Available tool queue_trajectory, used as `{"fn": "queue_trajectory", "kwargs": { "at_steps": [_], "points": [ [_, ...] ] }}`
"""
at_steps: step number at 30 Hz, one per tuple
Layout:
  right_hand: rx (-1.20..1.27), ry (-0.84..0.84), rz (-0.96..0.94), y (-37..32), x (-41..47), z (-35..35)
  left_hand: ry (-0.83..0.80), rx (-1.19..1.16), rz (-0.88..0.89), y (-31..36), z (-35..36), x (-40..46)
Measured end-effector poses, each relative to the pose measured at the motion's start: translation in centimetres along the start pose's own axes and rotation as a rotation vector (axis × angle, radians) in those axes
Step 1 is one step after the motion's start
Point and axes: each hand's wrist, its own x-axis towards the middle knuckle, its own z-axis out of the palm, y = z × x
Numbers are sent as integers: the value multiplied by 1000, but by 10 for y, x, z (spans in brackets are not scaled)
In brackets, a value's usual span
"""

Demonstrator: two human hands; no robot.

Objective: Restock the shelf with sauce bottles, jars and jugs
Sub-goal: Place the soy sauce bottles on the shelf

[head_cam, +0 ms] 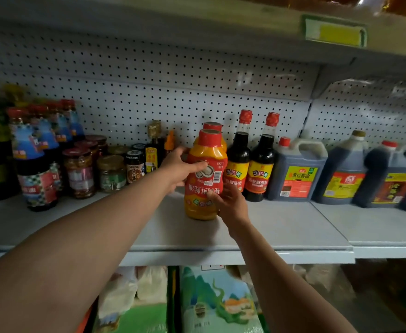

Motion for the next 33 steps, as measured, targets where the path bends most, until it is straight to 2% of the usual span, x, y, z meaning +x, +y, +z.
{"fn": "queue_trajectory", "kwargs": {
  "at_steps": [7,14,20,33],
  "points": [
    [11,-30,-34,4,17,-1,-36,36,2,-6,-2,27],
    [-46,-36,-52,11,22,-3,-147,21,41,-20,-11,51],
    [5,-81,-35,8,24,-2,-232,-23,70,-22,-16,66],
    [65,-145,-32,11,30,-3,-290,-104,77,-36,-16,81]
  ]
}}
